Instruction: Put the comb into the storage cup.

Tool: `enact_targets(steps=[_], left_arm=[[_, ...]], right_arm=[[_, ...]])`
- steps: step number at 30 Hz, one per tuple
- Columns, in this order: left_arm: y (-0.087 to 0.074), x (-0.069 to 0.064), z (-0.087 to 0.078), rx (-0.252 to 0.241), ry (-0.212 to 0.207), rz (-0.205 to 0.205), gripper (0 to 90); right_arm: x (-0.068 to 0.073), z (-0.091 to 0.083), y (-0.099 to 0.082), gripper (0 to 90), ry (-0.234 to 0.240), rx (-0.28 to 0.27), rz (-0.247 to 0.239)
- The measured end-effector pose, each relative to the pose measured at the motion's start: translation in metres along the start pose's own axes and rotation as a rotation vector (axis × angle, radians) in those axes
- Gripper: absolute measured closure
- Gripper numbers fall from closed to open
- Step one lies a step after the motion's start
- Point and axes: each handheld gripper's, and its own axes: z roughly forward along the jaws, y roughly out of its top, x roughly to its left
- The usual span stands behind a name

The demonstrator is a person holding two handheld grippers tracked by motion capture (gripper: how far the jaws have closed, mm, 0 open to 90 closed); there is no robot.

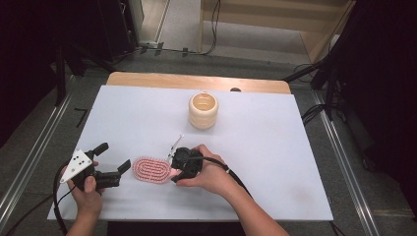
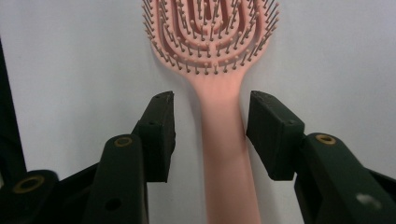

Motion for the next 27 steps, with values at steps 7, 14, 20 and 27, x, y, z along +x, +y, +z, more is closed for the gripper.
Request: enact_targets(steps=[7, 14, 20, 27], left_arm=[[0.000, 0.000, 0.000, -0.001, 0.000, 0.001, 0.0], [0.000, 0.000, 0.000, -0.001, 0.002, 0.000, 0.0], [0.000, 0.000, 0.000, -0.002, 0.004, 0.001, 0.0], [0.000, 0.000, 0.000, -0.002, 0.007, 0.002, 0.0]], right_arm=[[-0.001, 0.006, 0.005, 57.4, -0.032, 0.009, -0.031], [0.002, 0.016, 0.005, 66.1, -0.046, 0.013, -0.078], [0.000, 0.015, -0.001, 67.5, -0.028, -0.032, -0.062], [0.000, 0.003, -0.010, 67.6, -0.037, -0.133, -0.043]])
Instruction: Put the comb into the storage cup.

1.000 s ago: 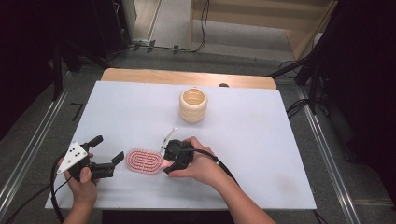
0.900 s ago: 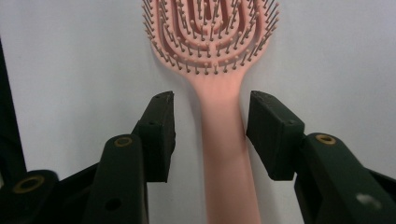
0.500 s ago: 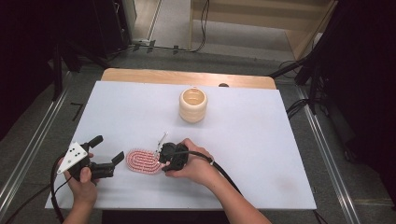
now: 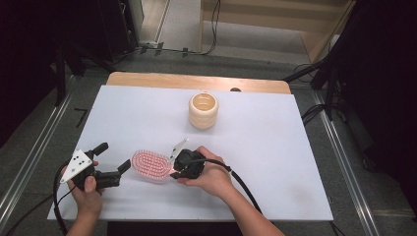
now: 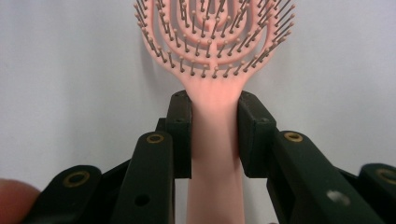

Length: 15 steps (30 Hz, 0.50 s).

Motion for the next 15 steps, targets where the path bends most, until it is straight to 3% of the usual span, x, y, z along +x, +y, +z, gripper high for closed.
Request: enact_targets(steps=[2, 3, 4, 5, 6, 15], left_arm=[[0.000, -0.001, 0.000, -0.001, 0.005, 0.005, 0.0], [0.000, -0.001, 0.000, -0.001, 0.005, 0.005, 0.0], [0.000, -0.001, 0.000, 0.000, 0.007, 0.008, 0.0], [0.000, -0.002, 0.000, -0.001, 0.006, 0.009, 0.0], [0.001, -0.002, 0.000, -0.001, 0.005, 0.010, 0.0], [0.002, -0.004, 0.001, 0.001, 0.009, 0.020, 0.0]], right_arm=[[-0.004, -0.009, -0.006, 67.7, -0.016, -0.068, 0.002], [-0.004, -0.009, -0.006, 67.7, -0.016, -0.068, 0.002], [-0.006, -0.015, -0.011, 67.6, -0.026, -0.114, 0.030], [-0.006, -0.015, -0.011, 67.6, -0.026, -0.114, 0.030], [-0.009, -0.021, -0.016, 67.6, -0.016, -0.163, 0.048], [-0.011, -0.028, -0.032, 67.6, -0.035, -0.244, 0.075]])
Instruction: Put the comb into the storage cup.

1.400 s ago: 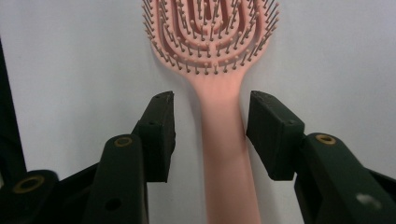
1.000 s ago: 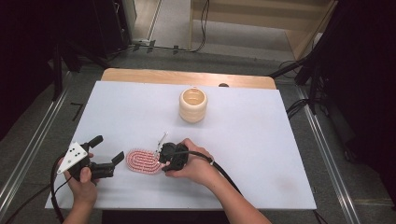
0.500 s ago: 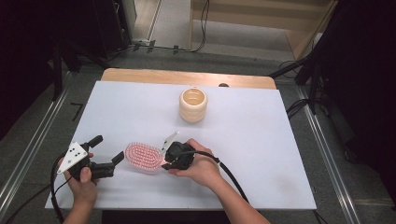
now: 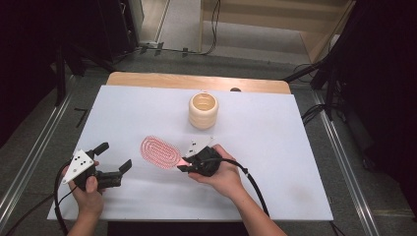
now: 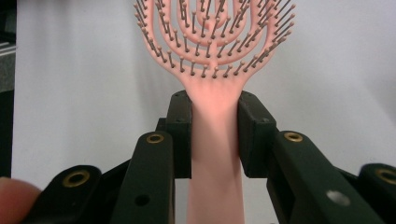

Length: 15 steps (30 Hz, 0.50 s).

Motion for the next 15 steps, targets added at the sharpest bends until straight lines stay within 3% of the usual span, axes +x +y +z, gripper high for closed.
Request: enact_targets(steps=[6, 15], left_arm=[[0.002, -0.002, 0.001, -0.004, 0.000, 0.001, 0.0], [0.011, -0.018, 0.008, -0.001, -0.032, 0.027, 0.0]], right_arm=[[0.001, -0.005, -0.005, 67.6, -0.002, -0.054, 0.006], [-0.001, -0.017, -0.019, 67.6, -0.037, -0.146, 0.013]])
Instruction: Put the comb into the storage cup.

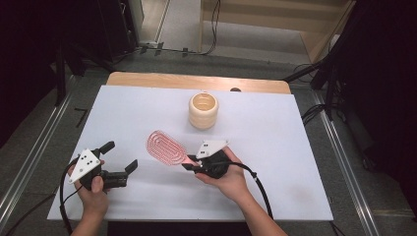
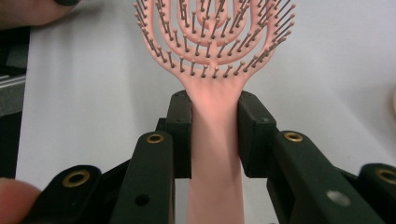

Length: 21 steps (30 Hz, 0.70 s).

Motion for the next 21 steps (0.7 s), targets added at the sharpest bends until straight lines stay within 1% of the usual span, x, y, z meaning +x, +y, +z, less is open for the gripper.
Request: enact_targets(steps=[2, 5, 7, 8, 12, 16, 17, 21], left_arm=[[0.003, -0.004, 0.003, 0.001, -0.013, 0.002, 0.0], [0.006, -0.009, 0.006, 0.004, -0.025, 0.017, 0.0], [0.009, -0.013, 0.009, 0.005, -0.036, 0.025, 0.0], [0.011, -0.015, 0.011, 0.006, -0.042, 0.028, 0.0], [0.016, -0.019, 0.015, 0.009, -0.052, 0.038, 0.0], [0.020, -0.025, 0.021, 0.018, -0.068, 0.046, 0.0], [0.021, -0.027, 0.022, 0.020, -0.073, 0.049, 0.0], [0.028, -0.033, 0.025, 0.015, -0.092, 0.052, 0.0]], right_arm=[[-0.001, -0.004, -0.004, 67.6, -0.007, -0.019, 0.008], [-0.002, -0.009, -0.009, 67.6, -0.010, -0.051, 0.019], [-0.003, -0.011, -0.012, 67.6, -0.007, -0.060, 0.022], [-0.003, -0.013, -0.013, 67.6, -0.013, -0.061, 0.024], [-0.005, -0.019, -0.019, 67.6, -0.027, -0.095, 0.039], [-0.004, -0.021, -0.023, 67.6, -0.032, -0.106, 0.053], [-0.005, -0.021, -0.024, 67.6, -0.030, -0.112, 0.050], [-0.004, -0.023, -0.027, 67.6, -0.027, -0.142, 0.067]])
